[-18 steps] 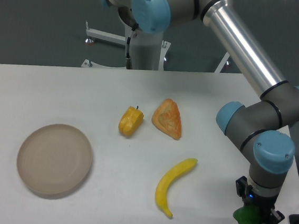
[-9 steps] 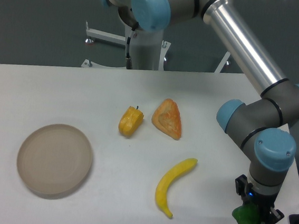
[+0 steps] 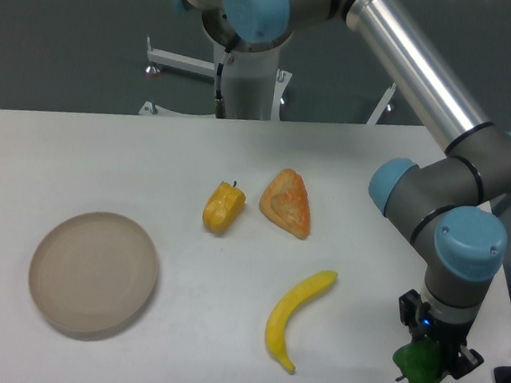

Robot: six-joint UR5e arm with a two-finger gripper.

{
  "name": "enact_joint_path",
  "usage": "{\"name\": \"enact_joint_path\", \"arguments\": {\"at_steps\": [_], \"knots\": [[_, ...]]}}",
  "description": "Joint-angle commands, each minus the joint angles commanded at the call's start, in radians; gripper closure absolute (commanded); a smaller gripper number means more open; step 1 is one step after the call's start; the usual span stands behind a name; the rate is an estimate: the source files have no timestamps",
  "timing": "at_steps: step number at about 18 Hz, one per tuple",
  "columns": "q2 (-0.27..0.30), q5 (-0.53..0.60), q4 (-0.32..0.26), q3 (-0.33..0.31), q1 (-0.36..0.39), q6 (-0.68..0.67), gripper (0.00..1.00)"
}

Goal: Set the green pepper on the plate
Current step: 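Carry the green pepper over the banana toward the beige plate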

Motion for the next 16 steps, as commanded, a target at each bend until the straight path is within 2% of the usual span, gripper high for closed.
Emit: {"name": "enact_joint_path", "arguments": {"at_steps": [4, 8, 11, 16], "knots": [[0.136, -0.084, -0.008, -0.184, -0.040, -0.155, 0.72], [0.265, -0.117, -0.006, -0.348, -0.123, -0.333, 0.72], [0.331, -0.135, -0.002, -0.434, -0.205, -0.478, 0.72], [0.365, -0.143, 0.024, -0.503, -0.343, -0.721, 0.72]]}}
